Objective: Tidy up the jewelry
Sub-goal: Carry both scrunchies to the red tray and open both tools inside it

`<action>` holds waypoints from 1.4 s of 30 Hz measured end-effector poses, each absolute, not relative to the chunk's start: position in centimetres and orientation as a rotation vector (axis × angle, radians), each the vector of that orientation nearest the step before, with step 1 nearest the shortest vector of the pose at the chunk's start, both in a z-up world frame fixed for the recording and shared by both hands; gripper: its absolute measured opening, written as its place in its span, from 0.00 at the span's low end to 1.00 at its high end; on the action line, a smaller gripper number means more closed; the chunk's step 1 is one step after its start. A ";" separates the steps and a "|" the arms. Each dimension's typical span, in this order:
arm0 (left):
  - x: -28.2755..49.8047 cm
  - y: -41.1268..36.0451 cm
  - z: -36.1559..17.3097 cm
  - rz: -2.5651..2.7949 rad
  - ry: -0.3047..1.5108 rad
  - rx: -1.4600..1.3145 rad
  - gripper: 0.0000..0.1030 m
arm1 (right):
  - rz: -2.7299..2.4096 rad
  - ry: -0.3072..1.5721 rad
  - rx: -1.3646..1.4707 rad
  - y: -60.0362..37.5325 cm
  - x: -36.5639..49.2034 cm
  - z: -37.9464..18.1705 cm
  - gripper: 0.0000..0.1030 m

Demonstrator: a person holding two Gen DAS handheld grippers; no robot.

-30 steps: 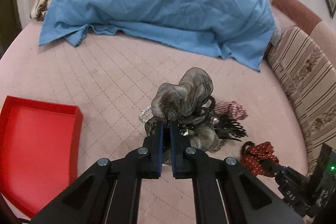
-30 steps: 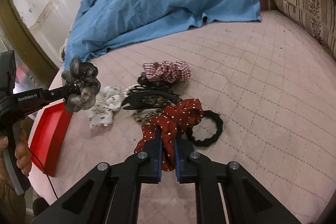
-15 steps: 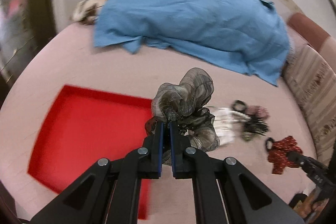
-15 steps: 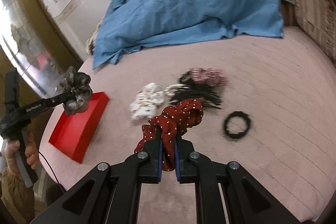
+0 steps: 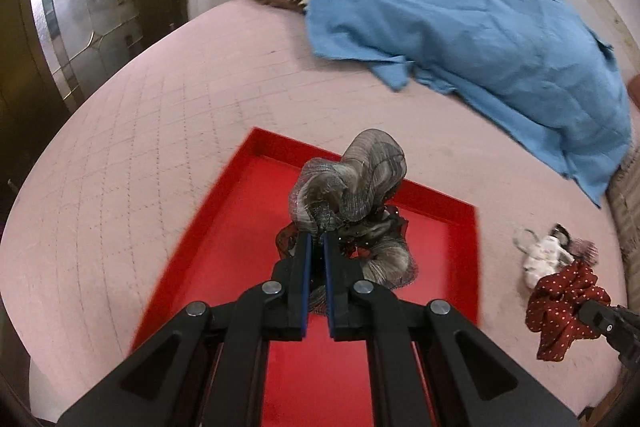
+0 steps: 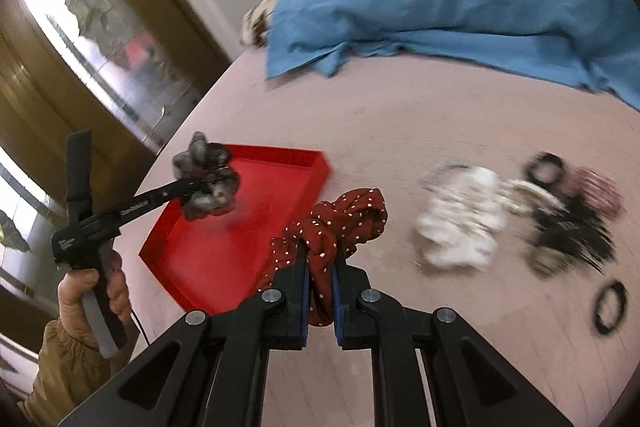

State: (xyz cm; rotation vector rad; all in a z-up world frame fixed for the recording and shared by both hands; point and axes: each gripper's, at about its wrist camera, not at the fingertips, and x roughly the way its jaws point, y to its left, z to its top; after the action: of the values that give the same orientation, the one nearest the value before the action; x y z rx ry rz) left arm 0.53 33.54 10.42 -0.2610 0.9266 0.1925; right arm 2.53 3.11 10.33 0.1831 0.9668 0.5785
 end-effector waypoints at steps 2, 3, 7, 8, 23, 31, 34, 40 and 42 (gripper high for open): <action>1.3 34.6 9.9 0.208 0.936 -0.265 0.06 | 0.601 0.973 0.158 5.4 3.8 9.9 0.10; 1.8 35.1 9.5 0.217 0.942 -0.268 0.06 | 0.613 0.975 0.148 6.5 4.4 9.7 0.10; 3.0 36.6 8.7 0.237 0.952 -0.286 0.06 | 0.647 0.985 0.131 10.6 7.0 8.6 0.10; 3.2 37.0 8.6 0.237 0.953 -0.296 0.06 | 0.653 0.993 0.133 11.3 7.6 8.4 0.10; 2.9 38.7 9.6 0.197 0.885 -0.372 0.32 | 0.699 1.070 0.141 18.1 11.6 4.7 0.14; 0.2 38.0 13.2 0.239 0.796 -0.325 0.49 | 0.699 1.018 0.148 17.4 10.8 6.9 0.49; -1.2 37.6 14.7 0.268 0.770 -0.291 0.52 | 0.706 0.985 0.142 16.7 10.0 8.4 0.50; -4.0 35.4 17.3 0.299 0.750 -0.214 0.59 | 0.692 0.961 0.150 14.4 7.6 10.0 0.55; -4.8 34.5 17.9 0.294 0.746 -0.206 0.60 | 0.677 0.957 0.151 13.2 6.8 10.3 0.55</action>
State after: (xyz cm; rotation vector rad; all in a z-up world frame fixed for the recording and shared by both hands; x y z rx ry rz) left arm -4.83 34.47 17.87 -0.2063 0.7459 0.2935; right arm 6.80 13.25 10.33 0.1510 0.9567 0.6772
